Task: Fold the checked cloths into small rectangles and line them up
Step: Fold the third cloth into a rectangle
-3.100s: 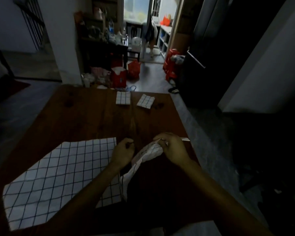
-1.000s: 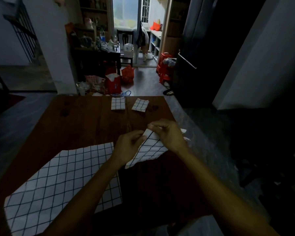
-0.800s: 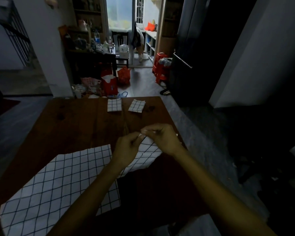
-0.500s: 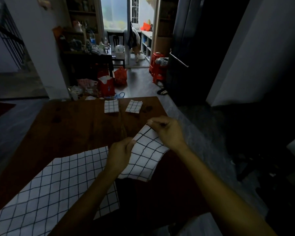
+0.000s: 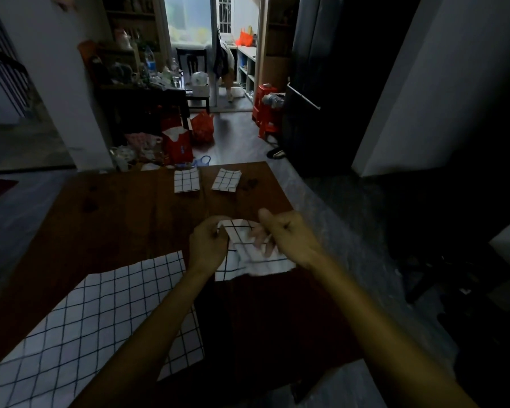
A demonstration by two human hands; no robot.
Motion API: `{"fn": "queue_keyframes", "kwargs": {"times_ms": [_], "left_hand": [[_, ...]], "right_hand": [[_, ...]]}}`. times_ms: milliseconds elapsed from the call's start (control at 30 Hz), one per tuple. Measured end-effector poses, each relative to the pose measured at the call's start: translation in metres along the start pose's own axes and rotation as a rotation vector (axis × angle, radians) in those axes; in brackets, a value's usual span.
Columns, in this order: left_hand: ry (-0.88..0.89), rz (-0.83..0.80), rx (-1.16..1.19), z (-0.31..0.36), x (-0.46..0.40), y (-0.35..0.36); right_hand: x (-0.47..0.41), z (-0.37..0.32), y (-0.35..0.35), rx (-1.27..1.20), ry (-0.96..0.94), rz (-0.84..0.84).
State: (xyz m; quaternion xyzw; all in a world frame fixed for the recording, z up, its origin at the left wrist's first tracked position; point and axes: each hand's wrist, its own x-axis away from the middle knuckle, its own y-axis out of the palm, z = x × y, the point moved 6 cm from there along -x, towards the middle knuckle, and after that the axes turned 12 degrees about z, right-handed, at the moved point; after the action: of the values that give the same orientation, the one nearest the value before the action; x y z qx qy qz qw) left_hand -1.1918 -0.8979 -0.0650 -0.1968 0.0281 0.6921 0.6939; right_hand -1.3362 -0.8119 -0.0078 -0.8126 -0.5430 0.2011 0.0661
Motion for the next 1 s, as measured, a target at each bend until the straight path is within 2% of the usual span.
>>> {"fn": "queue_keyframes", "kwargs": {"times_ms": [67, 167, 233, 300, 400, 567, 667, 800, 1000], "left_hand": [[0.085, -0.080, 0.021, 0.011, 0.000, 0.003], [0.200, -0.206, 0.015, 0.022, 0.001, 0.007], [0.251, -0.288, 0.019, 0.026, 0.002, 0.008], [0.252, -0.316, 0.021, 0.027, 0.002, 0.008], [0.229, -0.294, 0.017, 0.030, 0.000, 0.002], [0.191, -0.236, 0.004, 0.034, 0.000, -0.008], [0.293, -0.206, -0.076, 0.037, -0.003, -0.009], [0.259, -0.162, -0.034, 0.039, -0.008, -0.012], [0.271, -0.044, 0.031, 0.033, -0.023, -0.029]], "right_hand": [[-0.002, 0.013, -0.004, 0.029, 0.031, 0.061], [-0.008, 0.026, -0.007, 0.227, -0.059, 0.147], [-0.010, 0.029, 0.000, 0.315, -0.121, 0.084], [-0.009, 0.032, 0.009, 0.261, -0.090, 0.003], [-0.009, 0.037, 0.016, 0.204, -0.025, 0.005], [-0.012, 0.043, 0.019, 0.216, -0.093, 0.089], [-0.011, 0.038, 0.019, 0.197, -0.136, 0.123], [-0.008, 0.027, 0.020, 0.213, -0.236, 0.119], [-0.002, 0.037, 0.003, 0.307, -0.285, 0.168]]}}
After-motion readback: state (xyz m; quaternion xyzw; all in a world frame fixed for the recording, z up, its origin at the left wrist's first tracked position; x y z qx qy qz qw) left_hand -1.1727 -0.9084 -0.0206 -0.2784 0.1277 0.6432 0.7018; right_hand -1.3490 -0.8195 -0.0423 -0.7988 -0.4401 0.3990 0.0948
